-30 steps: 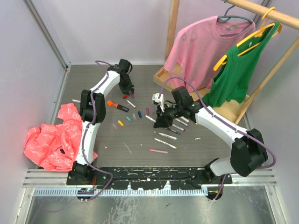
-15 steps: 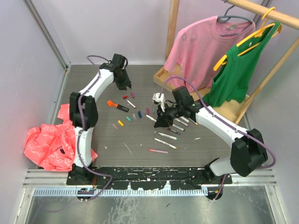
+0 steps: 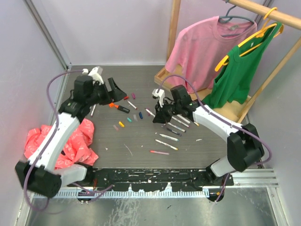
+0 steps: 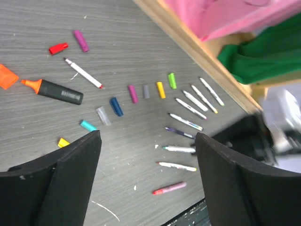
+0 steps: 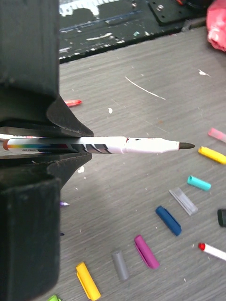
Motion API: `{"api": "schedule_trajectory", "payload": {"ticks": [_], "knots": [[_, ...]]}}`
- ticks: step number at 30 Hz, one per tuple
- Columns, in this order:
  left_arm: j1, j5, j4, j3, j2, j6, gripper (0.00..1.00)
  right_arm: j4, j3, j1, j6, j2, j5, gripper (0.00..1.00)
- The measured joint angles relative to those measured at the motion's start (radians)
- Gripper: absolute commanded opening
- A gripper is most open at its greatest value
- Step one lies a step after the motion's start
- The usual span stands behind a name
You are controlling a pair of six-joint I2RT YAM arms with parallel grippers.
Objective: Open the pen caps
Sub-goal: Place the pen at the center of the board.
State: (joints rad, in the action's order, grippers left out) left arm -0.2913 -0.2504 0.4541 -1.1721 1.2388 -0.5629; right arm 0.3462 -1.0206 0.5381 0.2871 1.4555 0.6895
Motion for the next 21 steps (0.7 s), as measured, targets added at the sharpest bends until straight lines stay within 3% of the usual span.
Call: {"api": "schedule_trajectory", "payload": {"ticks": [5, 8, 12, 21], "knots": [[0.003, -0.021, 0.037, 0.068, -0.248, 0.114, 0.93, -0.077, -0.069, 0.001, -0.139, 0.122, -0.064, 0.04], [0.004, 0.042, 0.074, 0.101, -0.369, 0.194, 1.0, -0.107, -0.153, 0.006, -0.217, 0.21, -0.126, 0.04], [0.005, 0.15, 0.131, 0.231, -0.527, 0.281, 0.98, -0.127, -0.285, 0.029, -0.322, 0.332, -0.248, 0.05], [0.005, 0.219, 0.169, 0.308, -0.635, 0.351, 0.98, -0.125, -0.507, 0.091, -0.452, 0.595, -0.45, 0.06]]}}
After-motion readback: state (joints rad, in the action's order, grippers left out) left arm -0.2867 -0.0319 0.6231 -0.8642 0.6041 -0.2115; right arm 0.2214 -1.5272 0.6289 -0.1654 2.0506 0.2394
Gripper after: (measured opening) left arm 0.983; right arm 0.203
